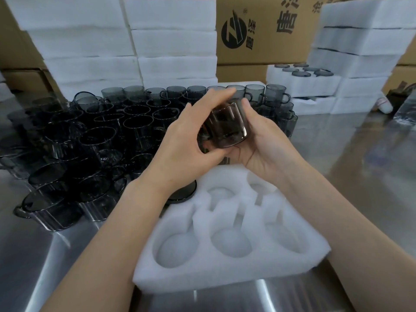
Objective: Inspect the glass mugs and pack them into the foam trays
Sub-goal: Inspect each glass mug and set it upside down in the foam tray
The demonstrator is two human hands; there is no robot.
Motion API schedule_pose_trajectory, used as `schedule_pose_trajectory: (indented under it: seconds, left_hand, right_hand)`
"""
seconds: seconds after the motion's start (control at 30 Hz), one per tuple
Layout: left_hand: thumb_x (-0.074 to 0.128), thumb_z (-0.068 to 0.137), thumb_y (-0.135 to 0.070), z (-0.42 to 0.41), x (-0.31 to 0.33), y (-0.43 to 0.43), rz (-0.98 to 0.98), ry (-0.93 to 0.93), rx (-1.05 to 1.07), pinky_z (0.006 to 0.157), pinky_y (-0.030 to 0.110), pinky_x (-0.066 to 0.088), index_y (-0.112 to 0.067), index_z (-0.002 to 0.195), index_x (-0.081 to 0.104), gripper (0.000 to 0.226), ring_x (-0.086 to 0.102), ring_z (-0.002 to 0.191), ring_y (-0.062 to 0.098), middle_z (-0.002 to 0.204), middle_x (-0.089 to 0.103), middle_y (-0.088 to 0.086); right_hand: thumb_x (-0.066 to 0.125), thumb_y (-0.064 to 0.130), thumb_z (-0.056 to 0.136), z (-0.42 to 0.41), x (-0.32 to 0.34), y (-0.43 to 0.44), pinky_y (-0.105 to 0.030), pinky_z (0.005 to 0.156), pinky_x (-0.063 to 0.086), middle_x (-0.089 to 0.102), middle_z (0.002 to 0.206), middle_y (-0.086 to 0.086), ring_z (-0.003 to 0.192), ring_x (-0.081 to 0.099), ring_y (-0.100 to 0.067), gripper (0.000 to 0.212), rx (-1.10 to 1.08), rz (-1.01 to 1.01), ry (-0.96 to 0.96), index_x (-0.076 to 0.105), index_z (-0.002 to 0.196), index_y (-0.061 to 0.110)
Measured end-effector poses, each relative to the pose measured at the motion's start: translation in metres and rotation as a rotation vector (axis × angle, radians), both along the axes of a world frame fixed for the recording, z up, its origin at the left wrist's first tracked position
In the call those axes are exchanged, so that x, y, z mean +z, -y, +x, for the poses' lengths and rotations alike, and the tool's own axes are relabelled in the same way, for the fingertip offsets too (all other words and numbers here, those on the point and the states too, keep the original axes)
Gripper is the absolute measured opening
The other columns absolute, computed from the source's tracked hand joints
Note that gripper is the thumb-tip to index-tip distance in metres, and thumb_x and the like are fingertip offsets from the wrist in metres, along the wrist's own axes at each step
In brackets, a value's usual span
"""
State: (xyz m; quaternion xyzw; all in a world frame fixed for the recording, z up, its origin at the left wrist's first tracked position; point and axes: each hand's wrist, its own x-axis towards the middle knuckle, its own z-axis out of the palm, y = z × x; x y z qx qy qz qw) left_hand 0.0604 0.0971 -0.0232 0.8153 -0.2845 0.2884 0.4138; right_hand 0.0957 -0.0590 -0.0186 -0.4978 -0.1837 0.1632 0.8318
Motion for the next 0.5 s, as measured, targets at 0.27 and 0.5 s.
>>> schedule_pose_trajectory:
  seconds: [0.27,0.5]
  left_hand:
    - [0.083,0.069,-0.025,0.0011,0.0013,-0.0001,0.091,0.049,0.051,0.114,0.051,0.032,-0.02,0.142,0.045,0.083,0.038,0.142,0.015,0.14,0.046,-0.014]
    - [0.079,0.074,-0.007,0.0007,-0.0017,0.0004,0.084,0.039,0.041,0.102,0.013,0.039,-0.012,0.14,0.05,0.073,0.056,0.119,0.004,0.132,0.06,-0.004]
  right_hand:
    - [0.056,0.029,0.085,-0.0032,-0.0014,-0.0012,-0.04,0.085,0.053,0.058,0.129,-0.021,0.111,0.059,-0.03,0.061,0.048,-0.048,0.139,0.047,0.139,0.002]
    - [0.068,0.037,0.074,0.0005,-0.0063,-0.0006,-0.041,0.087,0.055,0.07,0.103,-0.014,0.098,0.066,-0.026,0.048,0.072,-0.109,0.132,0.066,0.107,0.002]
